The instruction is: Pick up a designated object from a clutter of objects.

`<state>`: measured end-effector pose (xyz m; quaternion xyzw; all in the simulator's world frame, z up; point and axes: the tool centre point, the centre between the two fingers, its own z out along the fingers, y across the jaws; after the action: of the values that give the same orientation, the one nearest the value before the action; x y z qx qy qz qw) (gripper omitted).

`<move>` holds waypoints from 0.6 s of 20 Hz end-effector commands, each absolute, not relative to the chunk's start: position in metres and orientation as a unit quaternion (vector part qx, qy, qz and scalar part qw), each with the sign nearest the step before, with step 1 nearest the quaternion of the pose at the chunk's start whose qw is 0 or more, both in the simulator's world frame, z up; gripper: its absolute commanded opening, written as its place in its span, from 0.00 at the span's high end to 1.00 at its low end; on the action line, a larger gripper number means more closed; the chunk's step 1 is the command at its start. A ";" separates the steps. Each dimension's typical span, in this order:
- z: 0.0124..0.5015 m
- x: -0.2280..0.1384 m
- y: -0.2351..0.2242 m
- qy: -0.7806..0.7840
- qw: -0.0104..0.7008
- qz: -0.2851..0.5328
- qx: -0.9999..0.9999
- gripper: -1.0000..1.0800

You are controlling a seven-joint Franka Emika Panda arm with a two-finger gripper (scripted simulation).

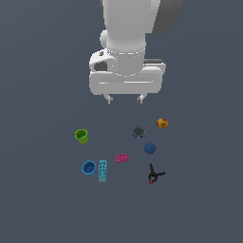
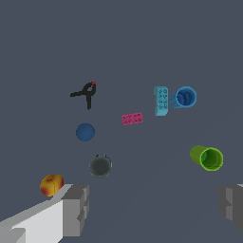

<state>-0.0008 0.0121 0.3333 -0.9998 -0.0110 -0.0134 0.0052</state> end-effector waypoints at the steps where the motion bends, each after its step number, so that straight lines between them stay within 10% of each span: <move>1: 0.333 -0.001 0.012 -0.011 0.005 -0.013 -1.000 0.04; 12: 0.352 0.004 0.016 -0.022 0.004 -0.037 -0.999 0.04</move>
<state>0.0042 0.0157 0.3513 -0.9991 -0.0221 -0.0366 0.0037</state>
